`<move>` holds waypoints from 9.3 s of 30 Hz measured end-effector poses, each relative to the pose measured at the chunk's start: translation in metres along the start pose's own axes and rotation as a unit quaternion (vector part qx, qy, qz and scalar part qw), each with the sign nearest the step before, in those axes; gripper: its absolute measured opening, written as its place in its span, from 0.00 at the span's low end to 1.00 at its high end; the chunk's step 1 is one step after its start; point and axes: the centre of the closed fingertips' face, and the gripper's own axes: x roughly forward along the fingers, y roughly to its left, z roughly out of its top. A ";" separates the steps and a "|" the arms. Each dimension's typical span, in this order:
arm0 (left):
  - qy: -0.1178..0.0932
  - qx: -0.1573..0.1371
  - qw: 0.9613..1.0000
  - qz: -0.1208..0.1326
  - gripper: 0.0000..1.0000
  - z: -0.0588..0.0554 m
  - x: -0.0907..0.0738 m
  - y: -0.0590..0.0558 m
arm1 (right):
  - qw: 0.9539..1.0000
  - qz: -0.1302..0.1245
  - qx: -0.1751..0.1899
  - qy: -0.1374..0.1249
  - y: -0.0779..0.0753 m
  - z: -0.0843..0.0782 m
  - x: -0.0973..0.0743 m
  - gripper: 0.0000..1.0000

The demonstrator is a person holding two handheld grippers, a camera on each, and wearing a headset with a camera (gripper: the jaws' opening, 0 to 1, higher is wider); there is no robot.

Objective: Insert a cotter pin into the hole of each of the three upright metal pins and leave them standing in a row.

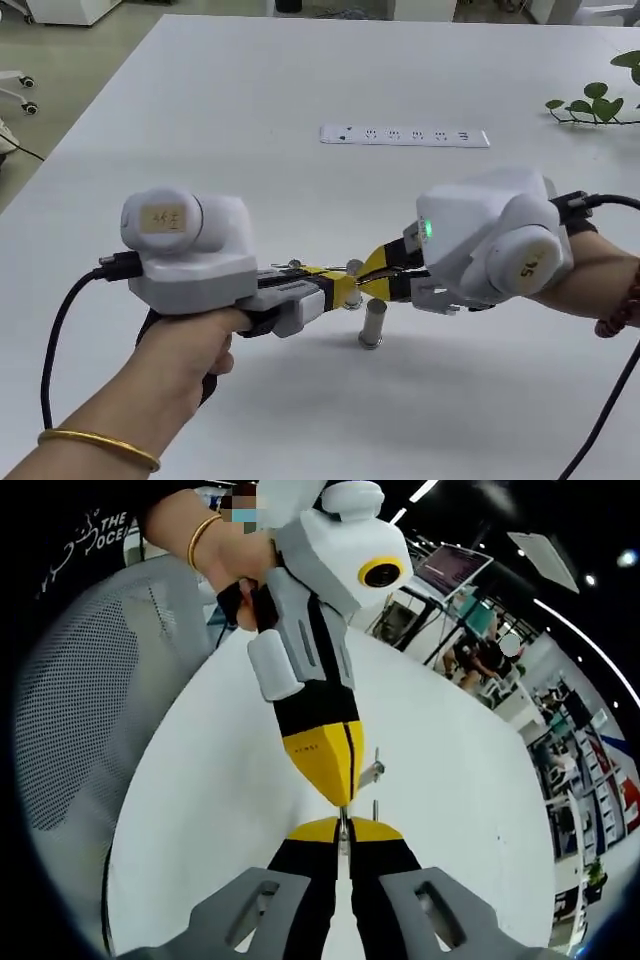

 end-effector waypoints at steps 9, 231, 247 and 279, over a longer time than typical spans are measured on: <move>0.003 0.026 1.000 -0.002 0.00 -0.003 -0.008 0.005 | 0.987 0.023 0.152 -0.041 0.004 -0.003 -0.006 0.04; 0.039 0.187 0.980 0.062 0.12 -0.070 0.063 0.014 | 0.980 0.076 0.183 0.020 0.025 -0.050 0.002 0.00; 0.041 0.190 0.979 0.065 0.12 -0.070 0.063 0.014 | 0.981 0.075 0.177 0.015 0.026 -0.048 0.004 0.00; 0.059 0.171 0.980 0.085 0.42 -0.052 0.012 0.021 | 0.965 0.052 0.256 -0.016 0.025 -0.031 0.017 0.22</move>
